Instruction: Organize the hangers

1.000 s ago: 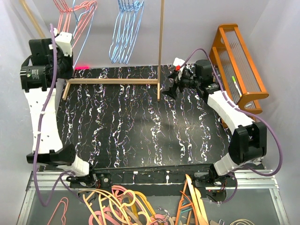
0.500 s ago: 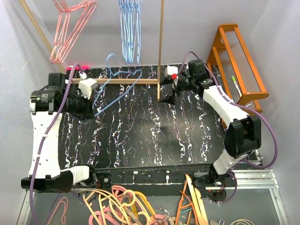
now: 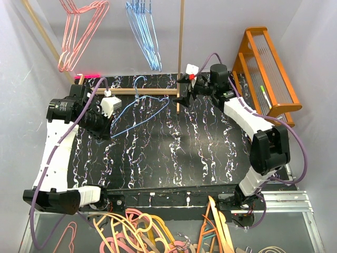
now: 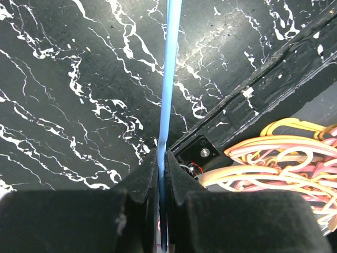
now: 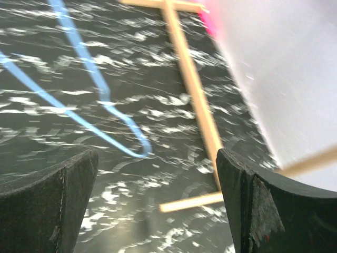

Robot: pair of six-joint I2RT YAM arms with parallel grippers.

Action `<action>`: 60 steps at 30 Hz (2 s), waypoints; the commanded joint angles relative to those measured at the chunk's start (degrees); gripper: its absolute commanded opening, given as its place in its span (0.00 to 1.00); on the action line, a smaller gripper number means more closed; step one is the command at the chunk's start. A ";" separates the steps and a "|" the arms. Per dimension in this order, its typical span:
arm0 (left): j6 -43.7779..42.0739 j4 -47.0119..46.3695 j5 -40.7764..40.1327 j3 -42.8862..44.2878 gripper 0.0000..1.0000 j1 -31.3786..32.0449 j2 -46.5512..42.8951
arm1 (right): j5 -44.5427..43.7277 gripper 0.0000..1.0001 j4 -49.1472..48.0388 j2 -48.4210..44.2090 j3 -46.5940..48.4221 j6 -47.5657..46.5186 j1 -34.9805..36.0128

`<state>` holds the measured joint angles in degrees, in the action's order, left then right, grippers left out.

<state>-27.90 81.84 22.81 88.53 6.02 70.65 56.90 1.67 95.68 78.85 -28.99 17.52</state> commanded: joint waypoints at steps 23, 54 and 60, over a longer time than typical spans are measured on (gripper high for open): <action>10.63 -9.82 -23.07 6.91 0.00 -5.05 1.13 | -58.72 0.87 -30.50 34.91 23.39 18.76 4.98; 21.45 -6.19 4.33 54.21 0.00 -18.94 26.02 | -54.15 0.08 -30.24 21.40 1.79 17.83 5.31; 20.38 -2.53 8.71 58.44 0.00 -18.17 27.90 | -52.51 0.08 -28.81 18.03 -1.34 17.98 5.29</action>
<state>-6.98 76.03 26.35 143.39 -12.62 98.21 0.01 -30.24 118.43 79.37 -6.07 22.48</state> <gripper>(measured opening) 0.021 0.264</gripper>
